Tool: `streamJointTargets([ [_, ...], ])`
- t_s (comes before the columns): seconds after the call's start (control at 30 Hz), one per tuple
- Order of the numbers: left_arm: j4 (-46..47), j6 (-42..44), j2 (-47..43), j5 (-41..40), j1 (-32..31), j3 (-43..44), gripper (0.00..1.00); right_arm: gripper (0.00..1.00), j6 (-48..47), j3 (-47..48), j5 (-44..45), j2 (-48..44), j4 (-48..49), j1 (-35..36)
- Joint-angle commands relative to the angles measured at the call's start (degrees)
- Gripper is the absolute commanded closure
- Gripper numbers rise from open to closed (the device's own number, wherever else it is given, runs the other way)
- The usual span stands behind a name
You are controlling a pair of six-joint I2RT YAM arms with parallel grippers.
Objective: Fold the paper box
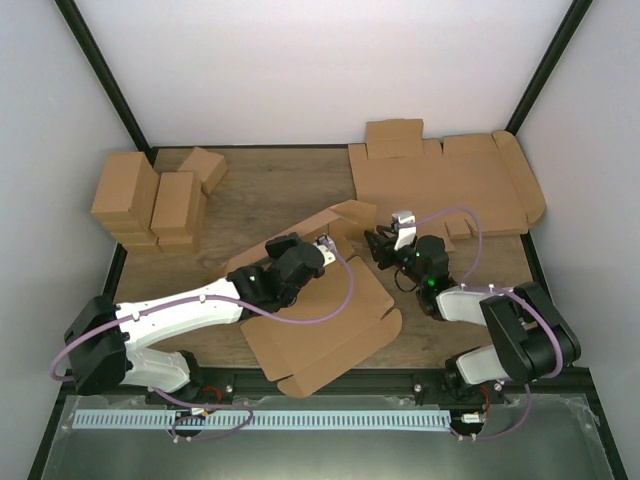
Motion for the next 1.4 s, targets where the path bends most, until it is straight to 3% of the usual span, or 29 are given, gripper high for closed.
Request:
streamJointTargets([
  [0.0,0.0,-0.5,0.6,-0.5,-0.8,1.4,0.96,0.59,-2.2,3.1,2.8,1.7,0.3,0.5],
  [0.1,0.0,-0.5,0.5,-0.6,-0.9,1.4,0.96,0.50,-2.6,3.8,5.2,2.7,1.3,0.4],
  [0.17,0.0,-0.5,0.4,-0.5,-0.8,1.3,0.96,0.43,-5.0,4.9,1.0,3.6,1.1,0.2],
  [0.53,0.1,-0.4,0.7,-0.5,-1.0,1.3,0.96,0.37,-5.0,9.1,-7.2,9.1,0.6,-2.8],
  [0.7,0.1,-0.4,0.6,-0.6,-1.0,1.2,0.96,0.54,-5.0,9.1,-8.0,7.9,-0.4,-2.7],
  [1.37,0.0,-0.5,0.7,-0.5,-0.9,1.3,0.96,0.89,-4.2,4.5,-0.7,-0.6,-3.2,4.1],
])
